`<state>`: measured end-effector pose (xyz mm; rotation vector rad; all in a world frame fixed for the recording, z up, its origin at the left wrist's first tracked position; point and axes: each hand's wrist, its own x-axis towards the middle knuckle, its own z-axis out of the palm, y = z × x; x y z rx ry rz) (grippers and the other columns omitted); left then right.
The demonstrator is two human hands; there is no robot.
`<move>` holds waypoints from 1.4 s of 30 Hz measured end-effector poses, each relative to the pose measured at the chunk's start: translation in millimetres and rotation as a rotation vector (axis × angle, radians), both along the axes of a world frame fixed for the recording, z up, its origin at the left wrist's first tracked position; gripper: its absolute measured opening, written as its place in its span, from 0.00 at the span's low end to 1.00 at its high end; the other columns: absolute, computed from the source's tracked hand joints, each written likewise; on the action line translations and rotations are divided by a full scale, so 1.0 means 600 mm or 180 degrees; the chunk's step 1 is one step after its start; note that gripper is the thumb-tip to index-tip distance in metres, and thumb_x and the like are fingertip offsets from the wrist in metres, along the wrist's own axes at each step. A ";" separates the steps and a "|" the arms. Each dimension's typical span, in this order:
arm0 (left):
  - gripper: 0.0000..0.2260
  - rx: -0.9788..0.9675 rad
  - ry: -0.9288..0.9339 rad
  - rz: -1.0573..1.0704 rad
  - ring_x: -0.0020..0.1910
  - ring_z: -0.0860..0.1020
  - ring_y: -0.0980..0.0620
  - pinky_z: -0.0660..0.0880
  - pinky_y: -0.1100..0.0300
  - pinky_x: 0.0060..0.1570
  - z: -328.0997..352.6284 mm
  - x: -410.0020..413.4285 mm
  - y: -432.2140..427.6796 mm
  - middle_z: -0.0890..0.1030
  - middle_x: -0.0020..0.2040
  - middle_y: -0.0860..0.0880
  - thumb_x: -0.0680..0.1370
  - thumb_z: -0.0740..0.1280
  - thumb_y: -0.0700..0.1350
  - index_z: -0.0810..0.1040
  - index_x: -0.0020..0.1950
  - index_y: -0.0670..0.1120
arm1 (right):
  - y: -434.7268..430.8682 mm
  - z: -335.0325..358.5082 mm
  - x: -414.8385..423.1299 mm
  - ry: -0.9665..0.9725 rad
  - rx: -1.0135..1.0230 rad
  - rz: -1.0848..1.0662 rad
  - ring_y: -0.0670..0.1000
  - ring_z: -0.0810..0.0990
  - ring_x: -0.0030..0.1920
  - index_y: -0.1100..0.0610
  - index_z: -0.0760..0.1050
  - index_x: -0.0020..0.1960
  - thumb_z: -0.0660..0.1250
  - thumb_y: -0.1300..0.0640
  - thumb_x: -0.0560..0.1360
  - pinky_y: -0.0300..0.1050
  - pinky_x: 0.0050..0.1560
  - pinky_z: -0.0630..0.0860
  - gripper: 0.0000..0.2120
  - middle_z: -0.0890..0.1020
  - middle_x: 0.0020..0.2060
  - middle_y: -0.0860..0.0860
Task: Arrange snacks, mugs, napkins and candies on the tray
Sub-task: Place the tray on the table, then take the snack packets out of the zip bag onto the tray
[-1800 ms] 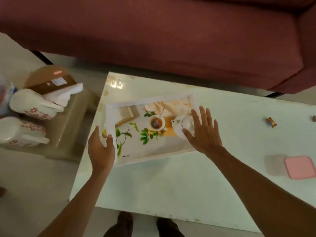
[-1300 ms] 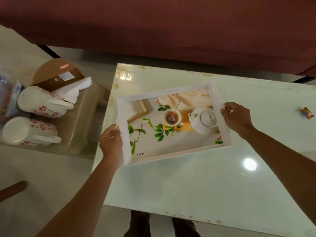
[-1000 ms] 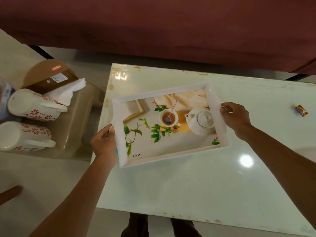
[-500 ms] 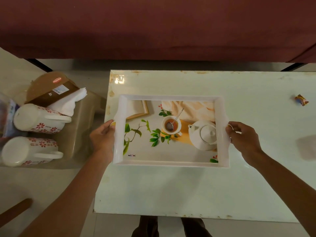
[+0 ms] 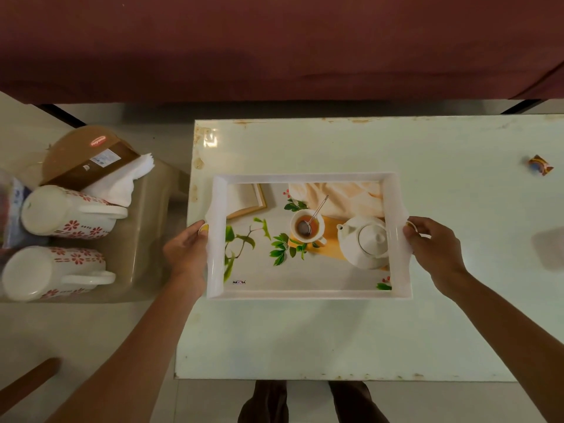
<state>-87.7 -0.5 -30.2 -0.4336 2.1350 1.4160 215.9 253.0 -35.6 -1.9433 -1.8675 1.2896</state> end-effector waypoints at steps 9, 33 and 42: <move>0.13 -0.0079 -0.0077 0.0062 0.55 0.83 0.46 0.81 0.49 0.57 -0.004 0.007 -0.016 0.83 0.59 0.46 0.79 0.70 0.40 0.82 0.63 0.45 | 0.002 0.003 -0.005 -0.0091 0.0084 0.0066 0.50 0.78 0.49 0.51 0.78 0.61 0.65 0.52 0.79 0.47 0.49 0.76 0.12 0.79 0.53 0.46; 0.10 0.0133 0.0830 -0.0353 0.55 0.83 0.52 0.78 0.60 0.55 0.216 0.112 -0.123 0.85 0.56 0.50 0.81 0.68 0.43 0.83 0.60 0.50 | -0.065 0.171 -0.096 0.0184 0.0755 0.1321 0.57 0.79 0.57 0.56 0.76 0.63 0.70 0.58 0.76 0.43 0.52 0.69 0.16 0.75 0.61 0.58; 0.11 -0.0288 0.1400 0.0286 0.58 0.80 0.62 0.71 0.78 0.47 0.278 0.100 -0.258 0.83 0.60 0.56 0.80 0.68 0.42 0.82 0.61 0.52 | -0.191 0.237 -0.262 0.0611 0.0723 0.2355 0.58 0.76 0.60 0.57 0.75 0.64 0.68 0.59 0.77 0.47 0.54 0.71 0.16 0.76 0.60 0.57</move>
